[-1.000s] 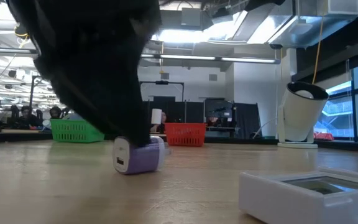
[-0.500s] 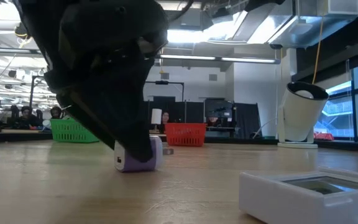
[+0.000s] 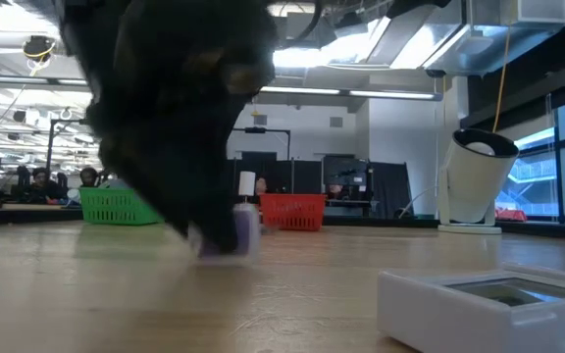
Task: Pick & Place Office items
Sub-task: Put the purple charger adapter into the green bin
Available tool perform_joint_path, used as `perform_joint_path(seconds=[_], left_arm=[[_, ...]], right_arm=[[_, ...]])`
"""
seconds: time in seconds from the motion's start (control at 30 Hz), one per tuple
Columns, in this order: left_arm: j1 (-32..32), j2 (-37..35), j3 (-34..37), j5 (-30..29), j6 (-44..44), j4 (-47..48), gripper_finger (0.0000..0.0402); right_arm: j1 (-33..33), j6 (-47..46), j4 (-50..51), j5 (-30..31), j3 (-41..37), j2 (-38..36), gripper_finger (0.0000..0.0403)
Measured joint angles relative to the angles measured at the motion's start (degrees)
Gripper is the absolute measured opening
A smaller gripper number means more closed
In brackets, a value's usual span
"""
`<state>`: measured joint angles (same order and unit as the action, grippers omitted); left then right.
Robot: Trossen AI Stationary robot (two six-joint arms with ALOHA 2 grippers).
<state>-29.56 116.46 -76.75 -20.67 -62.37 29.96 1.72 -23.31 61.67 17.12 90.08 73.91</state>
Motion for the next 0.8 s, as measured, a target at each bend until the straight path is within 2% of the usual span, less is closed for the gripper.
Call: perform_joint_path(seconds=[0.13,0.33,0.47,0.67,0.8], left_arm=[[0.63,-2.98,-0.02,-3.45,1.95,0.07,0.0128],[0.80,-11.65,-0.02,-15.07,9.55,-0.40,0.0128],[0.79,-18.68,-0.02,-22.96,18.01,-1.88,0.0130],[0.92,-27.57,-0.02,-36.33,32.71,-11.72,0.0132],[0.95,-30.77,-0.02,-38.27,45.83,-23.78,0.0132]], right_arm=[[0.00,-0.07,0.07,0.00,0.00,0.00,0.0320],[0.00,-0.24,0.15,0.00,0.00,0.00,0.0320],[0.00,-0.27,0.33,0.00,0.00,0.02,0.0320],[0.00,-0.24,0.49,0.54,0.00,0.02,0.0320],[0.00,-0.24,0.80,2.63,0.00,0.00,0.0320]])
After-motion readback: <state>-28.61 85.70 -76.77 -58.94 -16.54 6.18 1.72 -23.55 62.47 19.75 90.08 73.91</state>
